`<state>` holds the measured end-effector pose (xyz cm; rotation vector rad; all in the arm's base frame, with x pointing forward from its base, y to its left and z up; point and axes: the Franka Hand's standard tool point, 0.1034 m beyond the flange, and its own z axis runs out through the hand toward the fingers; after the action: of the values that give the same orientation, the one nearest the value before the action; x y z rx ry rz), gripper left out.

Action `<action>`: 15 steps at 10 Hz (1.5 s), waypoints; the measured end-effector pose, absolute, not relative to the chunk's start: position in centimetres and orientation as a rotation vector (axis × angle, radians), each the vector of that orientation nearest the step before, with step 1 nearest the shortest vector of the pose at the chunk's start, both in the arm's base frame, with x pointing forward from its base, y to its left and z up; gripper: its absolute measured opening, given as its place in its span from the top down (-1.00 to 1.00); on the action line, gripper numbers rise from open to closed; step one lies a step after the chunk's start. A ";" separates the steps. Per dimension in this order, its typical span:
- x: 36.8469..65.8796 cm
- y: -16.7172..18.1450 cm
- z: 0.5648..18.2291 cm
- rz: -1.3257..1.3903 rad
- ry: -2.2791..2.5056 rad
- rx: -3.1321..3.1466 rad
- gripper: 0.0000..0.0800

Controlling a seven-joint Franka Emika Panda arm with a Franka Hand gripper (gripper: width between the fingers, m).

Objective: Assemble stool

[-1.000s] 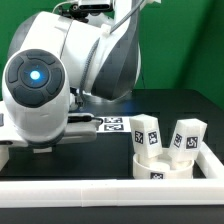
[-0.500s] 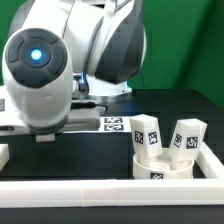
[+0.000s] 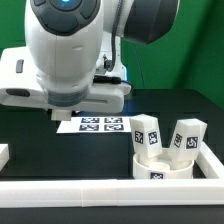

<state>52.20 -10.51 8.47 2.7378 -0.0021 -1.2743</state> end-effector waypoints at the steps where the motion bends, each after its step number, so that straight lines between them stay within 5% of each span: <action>1: 52.5 -10.6 8.3 -1.247 0.001 2.747 0.15; 3: 54.0 -10.5 8.3 -0.969 0.037 2.850 0.15; 7: 56.0 -8.2 11.6 -0.628 -0.037 2.967 0.15; 11: 56.8 -8.2 11.4 -0.177 -0.015 3.027 0.15; 15: 59.5 -6.9 13.1 0.213 -0.047 3.043 0.15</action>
Offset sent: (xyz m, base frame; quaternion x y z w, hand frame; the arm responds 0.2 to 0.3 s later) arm -0.0020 0.0271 0.0169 0.0433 0.1143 0.0832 0.9890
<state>59.53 -6.93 13.05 3.0432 -0.0469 0.2128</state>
